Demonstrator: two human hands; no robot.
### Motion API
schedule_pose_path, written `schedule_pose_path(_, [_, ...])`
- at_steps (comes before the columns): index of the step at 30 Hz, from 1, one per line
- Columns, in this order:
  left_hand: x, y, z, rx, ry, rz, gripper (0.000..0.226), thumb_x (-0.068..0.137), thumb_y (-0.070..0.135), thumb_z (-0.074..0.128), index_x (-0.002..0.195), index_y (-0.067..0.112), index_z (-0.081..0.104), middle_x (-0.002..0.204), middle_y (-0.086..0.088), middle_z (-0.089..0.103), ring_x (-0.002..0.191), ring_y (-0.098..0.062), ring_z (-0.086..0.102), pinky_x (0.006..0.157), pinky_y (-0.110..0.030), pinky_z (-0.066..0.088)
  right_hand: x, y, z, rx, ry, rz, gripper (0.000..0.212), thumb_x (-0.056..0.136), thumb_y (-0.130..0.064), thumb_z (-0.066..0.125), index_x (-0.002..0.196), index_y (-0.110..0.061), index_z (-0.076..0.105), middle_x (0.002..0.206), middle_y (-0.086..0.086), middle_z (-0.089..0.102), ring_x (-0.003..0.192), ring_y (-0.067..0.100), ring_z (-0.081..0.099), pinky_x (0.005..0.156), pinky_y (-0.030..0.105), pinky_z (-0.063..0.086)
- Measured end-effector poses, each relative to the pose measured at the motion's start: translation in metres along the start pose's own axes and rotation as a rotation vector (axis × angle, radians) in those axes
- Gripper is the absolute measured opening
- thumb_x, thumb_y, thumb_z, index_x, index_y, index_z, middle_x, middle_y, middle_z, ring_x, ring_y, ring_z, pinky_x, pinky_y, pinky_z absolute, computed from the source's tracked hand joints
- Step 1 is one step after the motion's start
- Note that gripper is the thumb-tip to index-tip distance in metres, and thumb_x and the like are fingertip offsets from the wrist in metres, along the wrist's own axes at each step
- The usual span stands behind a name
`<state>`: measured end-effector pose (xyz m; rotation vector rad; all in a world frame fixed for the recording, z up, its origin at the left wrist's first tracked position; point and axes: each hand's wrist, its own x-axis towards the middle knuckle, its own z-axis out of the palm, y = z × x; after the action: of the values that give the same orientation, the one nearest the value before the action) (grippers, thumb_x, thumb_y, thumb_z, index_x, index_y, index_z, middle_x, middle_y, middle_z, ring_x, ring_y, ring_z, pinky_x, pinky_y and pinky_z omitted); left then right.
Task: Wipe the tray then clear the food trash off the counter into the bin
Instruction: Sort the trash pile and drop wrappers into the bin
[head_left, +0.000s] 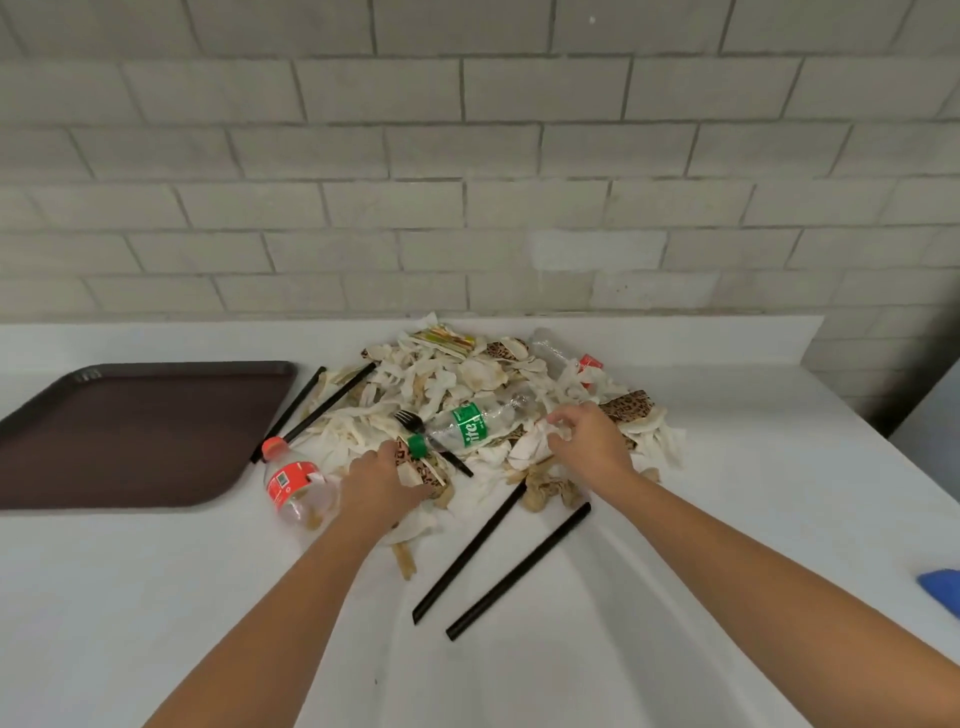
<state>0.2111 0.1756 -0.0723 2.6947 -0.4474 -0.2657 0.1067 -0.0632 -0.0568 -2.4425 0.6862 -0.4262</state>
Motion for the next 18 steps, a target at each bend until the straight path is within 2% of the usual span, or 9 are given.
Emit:
schedule_pose_path(4, [0.014,0.005,0.012,0.139,0.048,0.039,0.079,0.070,0.063,0.066,0.130,0.020,0.037,0.122,-0.005,0.056,0.114,-0.024,0.050,0.090,-0.036,0.041,0.029,0.033,0.000,-0.257,0.093,0.043,0.041,0.085,-0.022,0.062,0.125,-0.015,0.058,0.123,0.012,0.050,0.114,0.028,0.047,0.093,0.037,0.045])
schedule_pose_path(8, [0.022,0.011,0.011,0.147,0.088,0.038,0.085,0.070,0.055,0.071,0.136,0.019,0.031,0.124,-0.006,0.053,0.116,-0.026,0.050,0.092,-0.037,0.039,0.052,0.051,-0.011,-0.501,0.065,0.140,0.051,0.081,-0.013,0.056,0.131,-0.015,0.050,0.127,0.014,0.045,0.116,0.031,0.043,0.095,0.038,0.039])
schedule_pose_path(10, [0.022,0.014,0.008,0.050,0.075,0.040,0.089,0.070,0.045,0.076,0.140,0.019,0.027,0.124,-0.011,0.050,0.109,-0.029,0.054,0.086,-0.037,0.045,0.059,0.059,-0.014,-0.571,-0.009,0.167,0.054,0.081,-0.013,0.056,0.134,-0.016,0.045,0.131,0.013,0.043,0.119,0.031,0.043,0.096,0.038,0.040])
schedule_pose_path(13, [0.021,0.020,0.002,-0.108,0.027,0.036,0.093,0.073,0.027,0.078,0.146,0.020,0.020,0.127,-0.016,0.043,0.100,-0.032,0.058,0.070,-0.032,0.047,0.065,0.073,-0.017,-0.648,-0.105,0.145,0.057,0.083,-0.012,0.055,0.138,-0.022,0.043,0.133,0.010,0.043,0.117,0.029,0.046,0.094,0.037,0.044])
schedule_pose_path(16, [0.020,0.025,-0.006,-0.111,0.021,0.029,0.083,0.079,0.015,0.071,0.146,0.017,0.022,0.132,-0.017,0.041,0.100,-0.033,0.060,0.073,-0.034,0.049,0.070,0.081,-0.021,-0.694,-0.138,0.097,0.046,0.090,-0.013,0.050,0.135,-0.023,0.048,0.130,0.008,0.047,0.112,0.027,0.050,0.087,0.033,0.047])
schedule_pose_path(18, [0.020,0.026,-0.012,-0.083,0.013,0.035,0.076,0.083,0.009,0.066,0.146,0.015,0.024,0.134,-0.017,0.041,0.104,-0.033,0.059,0.078,-0.034,0.049,0.074,0.085,-0.024,-0.713,-0.112,0.054,0.038,0.095,-0.020,0.046,0.133,-0.024,0.052,0.123,0.006,0.053,0.106,0.026,0.053,0.080,0.031,0.047])
